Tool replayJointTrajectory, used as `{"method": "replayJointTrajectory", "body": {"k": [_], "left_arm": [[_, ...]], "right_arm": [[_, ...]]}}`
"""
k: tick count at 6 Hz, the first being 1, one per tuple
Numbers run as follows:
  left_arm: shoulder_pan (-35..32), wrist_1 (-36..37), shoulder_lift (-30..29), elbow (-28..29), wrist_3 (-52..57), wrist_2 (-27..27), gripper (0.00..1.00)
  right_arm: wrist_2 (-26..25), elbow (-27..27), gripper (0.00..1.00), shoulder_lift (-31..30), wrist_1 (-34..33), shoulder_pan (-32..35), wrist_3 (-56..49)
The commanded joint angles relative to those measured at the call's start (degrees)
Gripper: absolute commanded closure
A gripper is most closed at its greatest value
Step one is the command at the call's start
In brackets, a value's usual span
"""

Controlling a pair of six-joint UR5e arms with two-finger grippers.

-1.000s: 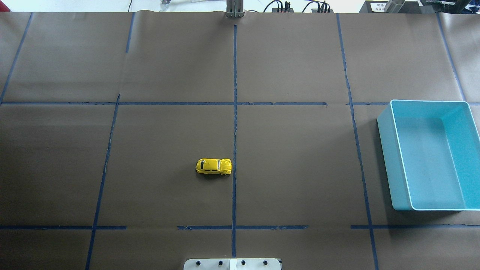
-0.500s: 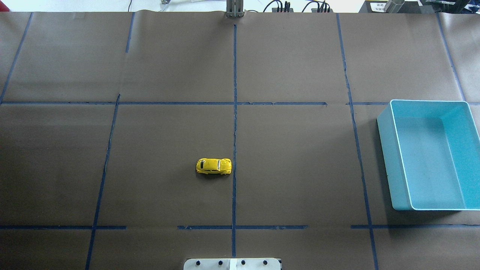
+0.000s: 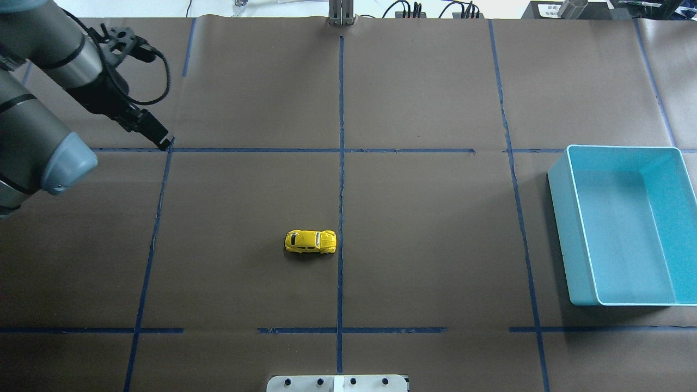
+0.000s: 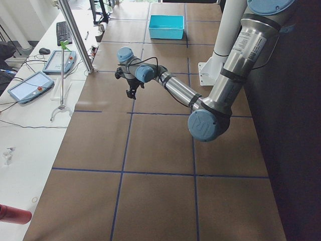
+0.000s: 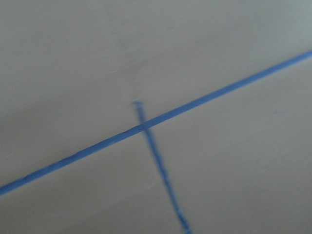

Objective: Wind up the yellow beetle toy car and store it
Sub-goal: 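Move the left gripper over the yellow beetle toy car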

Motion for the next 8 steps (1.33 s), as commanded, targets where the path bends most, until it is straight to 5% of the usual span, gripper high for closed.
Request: {"method": "replayJointTrajectory", "body": {"k": [1, 3, 8], "left_arm": [[4.7, 1.0, -6.2, -0.2, 0.3, 1.4, 0.0], [9.5, 9.8, -14.9, 0.9, 0.2, 2.4, 0.0], [23.7, 18.2, -30.3, 5.9, 0.4, 8.7, 0.0]], "right_arm": [[0.0, 0.1, 0.0, 0.0, -0.2, -0.5, 0.0], [-0.1, 0.1, 0.0, 1.1, -0.4, -0.5, 0.0], [-0.1, 0.2, 0.0, 1.8, -0.4, -1.6, 0.1]]}}
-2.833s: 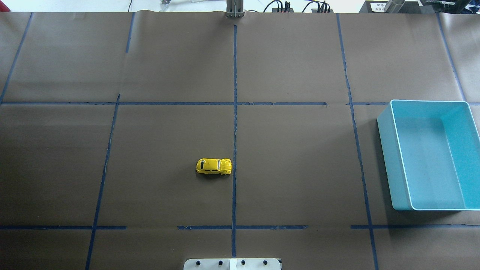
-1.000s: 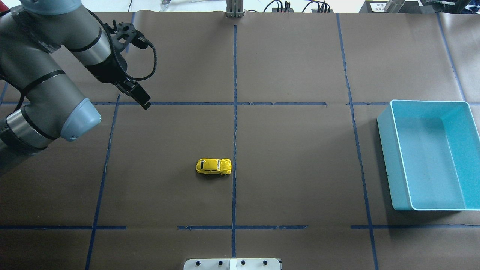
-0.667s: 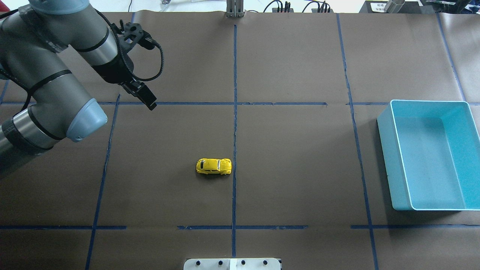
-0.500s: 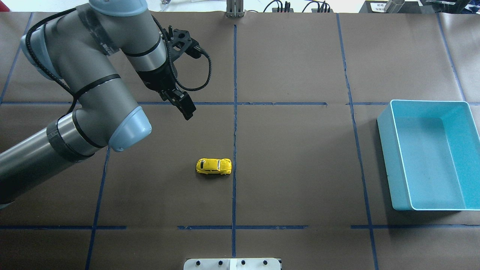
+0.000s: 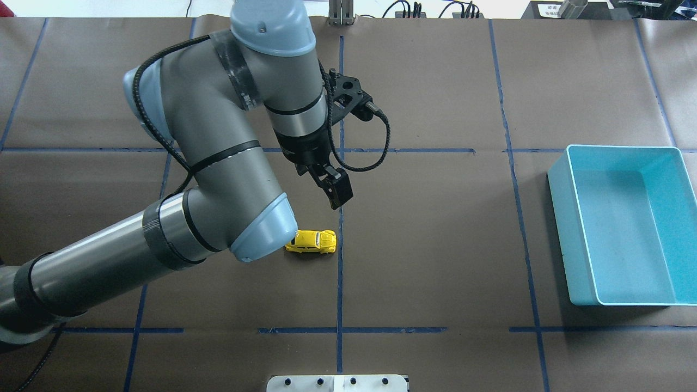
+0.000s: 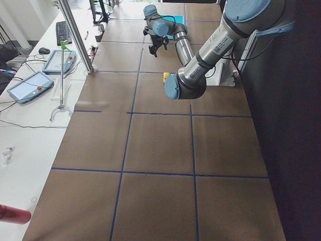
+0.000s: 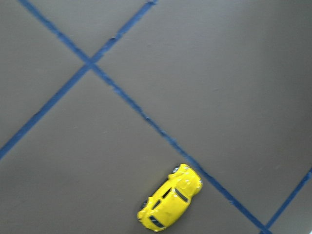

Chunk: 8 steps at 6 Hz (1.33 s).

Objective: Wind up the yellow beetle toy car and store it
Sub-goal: 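Move the left gripper over the yellow beetle toy car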

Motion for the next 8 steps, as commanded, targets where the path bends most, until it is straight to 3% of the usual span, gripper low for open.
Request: {"method": "replayJointTrajectory", "body": {"k": [1, 3, 5, 8], "left_arm": [[6.6, 1.1, -2.2, 1.6, 4.9, 8.1, 0.0], [8.0, 1.1, -2.2, 5.2, 20.2, 16.8, 0.0], [8.0, 0.5, -2.1, 7.9, 35.8, 22.0, 0.0], [8.9, -3.4, -1.1, 11.7, 34.1, 21.9, 0.0]], "right_arm": [[0.0, 0.0, 0.0, 1.9, -0.4, -1.3, 0.0], [-0.1, -0.1, 0.0, 2.9, -1.3, -2.5, 0.0], [0.0, -0.1, 0.0, 2.9, -1.4, -2.5, 0.0], [0.1, 0.0, 0.0, 3.0, -1.4, -2.6, 0.0]]}}
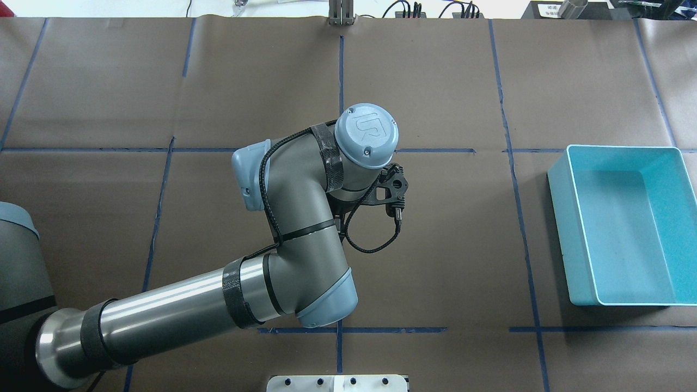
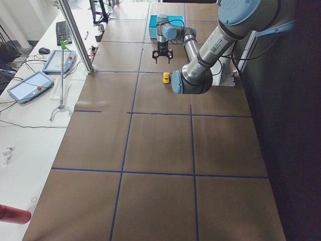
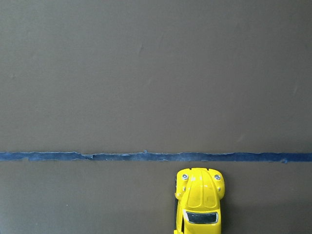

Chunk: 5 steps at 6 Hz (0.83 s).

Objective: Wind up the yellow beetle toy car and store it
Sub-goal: 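Move the left gripper over the yellow beetle toy car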

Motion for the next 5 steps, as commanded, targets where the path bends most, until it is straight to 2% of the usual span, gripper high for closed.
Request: {"method": "replayJointTrajectory", "body": {"k": [1, 5], "left_arm": [[2.0, -3.2, 1.5, 1.6, -4.4, -0.1, 0.0], [3.4, -6.1, 3.6, 2.8, -5.4, 1.1, 0.0]], "right_arm": [[0.0, -0.1, 0.0, 0.1, 0.0, -0.1, 0.0], [0.0, 0.5, 0.0, 0.1, 0.0, -0.7, 0.0]]}}
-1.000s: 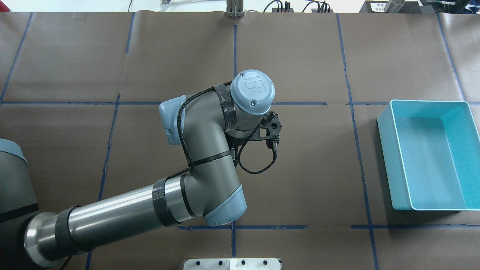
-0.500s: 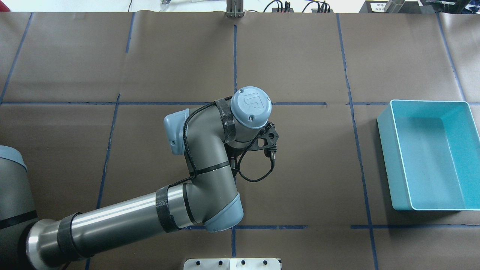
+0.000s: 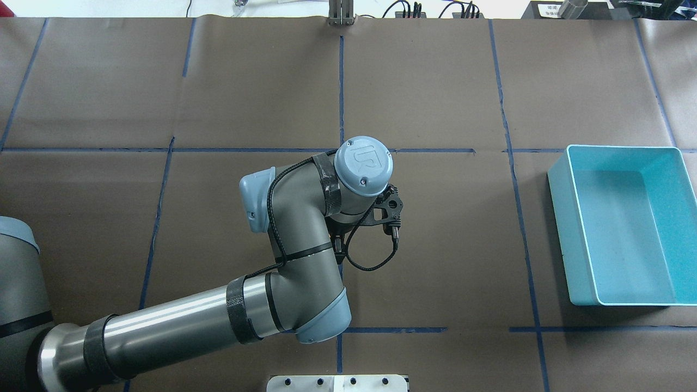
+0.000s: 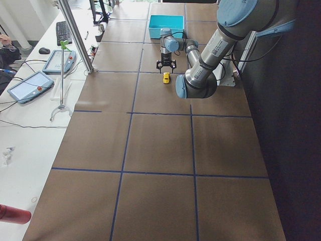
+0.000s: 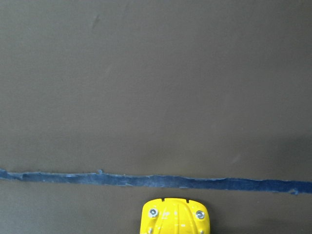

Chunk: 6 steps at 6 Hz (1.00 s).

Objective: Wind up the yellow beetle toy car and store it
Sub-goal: 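Lower the left gripper onto the car's roof and press down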

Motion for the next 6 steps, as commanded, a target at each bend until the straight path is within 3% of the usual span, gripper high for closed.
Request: {"method": "replayJointTrajectory", "body": {"k": [1, 3, 4, 6], "left_arm": [[0.8, -0.5, 0.4, 0.2, -0.1, 0.6, 0.02], [0.7, -0.3, 0.6, 0.2, 0.5, 0.4, 0.81], [0.7, -0.5, 0.4, -0.3, 0.5, 0.2, 0.92], [-1.5, -7.5, -0.1, -1.7, 0.3, 0.0, 0.92]], "right_arm": [[0.0, 0.2, 0.0, -0.1, 0.0, -0.4, 0.0], [-0.1, 0.2, 0.0, 0.0, 0.1, -0.5, 0.0], [-0.1, 0.6, 0.0, -0.1, 0.0, -0.5, 0.0], [0.0, 1.0, 0.0, -0.1, -0.5, -0.6, 0.0]]}}
